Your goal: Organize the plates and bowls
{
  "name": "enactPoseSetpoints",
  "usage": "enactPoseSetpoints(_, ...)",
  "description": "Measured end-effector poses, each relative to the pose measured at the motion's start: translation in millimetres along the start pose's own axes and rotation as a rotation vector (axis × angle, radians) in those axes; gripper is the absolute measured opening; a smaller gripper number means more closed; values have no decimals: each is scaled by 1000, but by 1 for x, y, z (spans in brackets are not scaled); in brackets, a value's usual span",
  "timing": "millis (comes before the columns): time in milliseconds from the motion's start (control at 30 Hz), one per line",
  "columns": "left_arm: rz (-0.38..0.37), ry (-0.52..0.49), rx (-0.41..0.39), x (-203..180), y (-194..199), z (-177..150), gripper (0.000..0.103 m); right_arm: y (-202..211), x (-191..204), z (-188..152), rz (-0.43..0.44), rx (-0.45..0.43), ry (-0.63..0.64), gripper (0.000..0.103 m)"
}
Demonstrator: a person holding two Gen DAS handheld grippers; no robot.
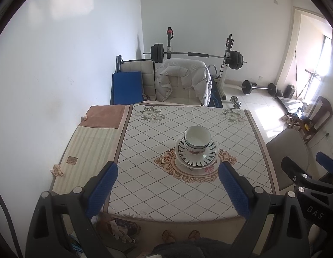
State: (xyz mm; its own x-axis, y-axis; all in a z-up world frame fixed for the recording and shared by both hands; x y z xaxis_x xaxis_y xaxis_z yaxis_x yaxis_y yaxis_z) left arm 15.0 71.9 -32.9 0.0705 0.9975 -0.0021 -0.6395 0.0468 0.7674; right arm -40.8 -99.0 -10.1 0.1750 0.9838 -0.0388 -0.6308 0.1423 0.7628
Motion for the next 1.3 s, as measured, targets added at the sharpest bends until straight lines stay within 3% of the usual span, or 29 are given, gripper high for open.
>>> enactPoseSetpoints(1300, 5, 3, 6, 14, -3, -5, 96, 8, 7, -6, 2, 4, 3, 103)
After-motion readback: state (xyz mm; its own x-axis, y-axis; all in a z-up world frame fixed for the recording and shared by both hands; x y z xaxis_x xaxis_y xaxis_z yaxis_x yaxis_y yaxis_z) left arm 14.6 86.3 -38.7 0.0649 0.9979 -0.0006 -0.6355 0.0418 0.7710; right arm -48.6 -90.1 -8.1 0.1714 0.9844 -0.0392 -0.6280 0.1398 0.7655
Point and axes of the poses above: each gripper's, at about its wrist camera, not at the fingertips, and y roughly against the way its jaws point, x to its left, z to its top, the point moved 2 cm from there along -y, roughly the way its jaws point, and after that the axes turned 3 degrees about x, right-handed, at the moved point
